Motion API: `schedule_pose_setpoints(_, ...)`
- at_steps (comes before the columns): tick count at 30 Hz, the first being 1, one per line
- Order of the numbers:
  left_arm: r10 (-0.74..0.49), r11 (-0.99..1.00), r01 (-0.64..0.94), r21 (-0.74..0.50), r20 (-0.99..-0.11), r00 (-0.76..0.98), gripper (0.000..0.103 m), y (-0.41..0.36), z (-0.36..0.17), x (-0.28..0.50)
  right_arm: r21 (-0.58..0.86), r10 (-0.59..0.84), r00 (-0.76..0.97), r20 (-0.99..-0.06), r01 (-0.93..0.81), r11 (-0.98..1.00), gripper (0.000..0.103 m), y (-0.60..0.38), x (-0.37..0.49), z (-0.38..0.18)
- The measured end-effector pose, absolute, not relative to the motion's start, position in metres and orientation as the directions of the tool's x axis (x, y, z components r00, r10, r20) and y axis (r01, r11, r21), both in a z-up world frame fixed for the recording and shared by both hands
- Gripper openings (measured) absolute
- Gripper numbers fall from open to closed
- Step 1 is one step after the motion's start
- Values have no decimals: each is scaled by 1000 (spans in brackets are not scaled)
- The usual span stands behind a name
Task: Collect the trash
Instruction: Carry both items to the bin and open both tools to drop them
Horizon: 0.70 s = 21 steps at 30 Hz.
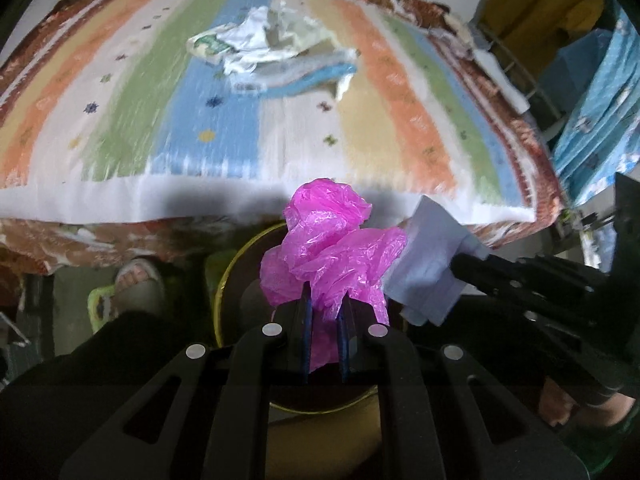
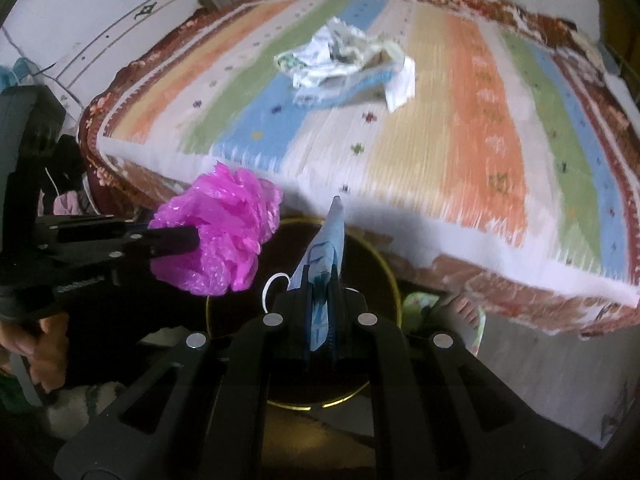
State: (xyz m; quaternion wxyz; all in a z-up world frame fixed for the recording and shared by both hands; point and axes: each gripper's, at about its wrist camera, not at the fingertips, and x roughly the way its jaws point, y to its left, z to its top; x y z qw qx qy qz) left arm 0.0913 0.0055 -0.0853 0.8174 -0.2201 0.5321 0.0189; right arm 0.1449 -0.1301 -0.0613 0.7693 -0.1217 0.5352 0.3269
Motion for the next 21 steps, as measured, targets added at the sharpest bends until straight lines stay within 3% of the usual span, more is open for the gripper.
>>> schedule_pose_setpoints(4, -205, 911, -251, -328, -886, 416, 10, 1, -89, 91, 170, 346, 176, -922, -618, 768, 10, -129, 147, -71)
schedule_pose_setpoints(5, -216, 906, -256, -338, -887, 408, 14, 2, -92, 92, 171, 337, 169, -926, -609, 775, 12, -130, 149, -74)
schedule_pose_setpoints(6, -228, 900, -262, -349, -888, 400, 29, 3, -95, 94, 178, 334, 156, -929, -604, 777, 18, -130, 151, -76)
schedule_pose_setpoints(8, -253, 882, -278, -380, -881, 400, 46, 6, -97, 94, 189, 335, 141, -932, -599, 778, 29, -130, 153, -79)
schedule_pose_setpoints(13, -247, 869, -299, -394, -869, 428, 48, 14, -91, 93, 213, 369, 159, -916, -586, 782, 42, -132, 156, -72)
schedule_pose_setpoints(21, -221, 855, -332, -399, -859, 462, 59, 27, -82, 96, 231, 408, 194, -892, -581, 781, 51, -131, 161, -59)
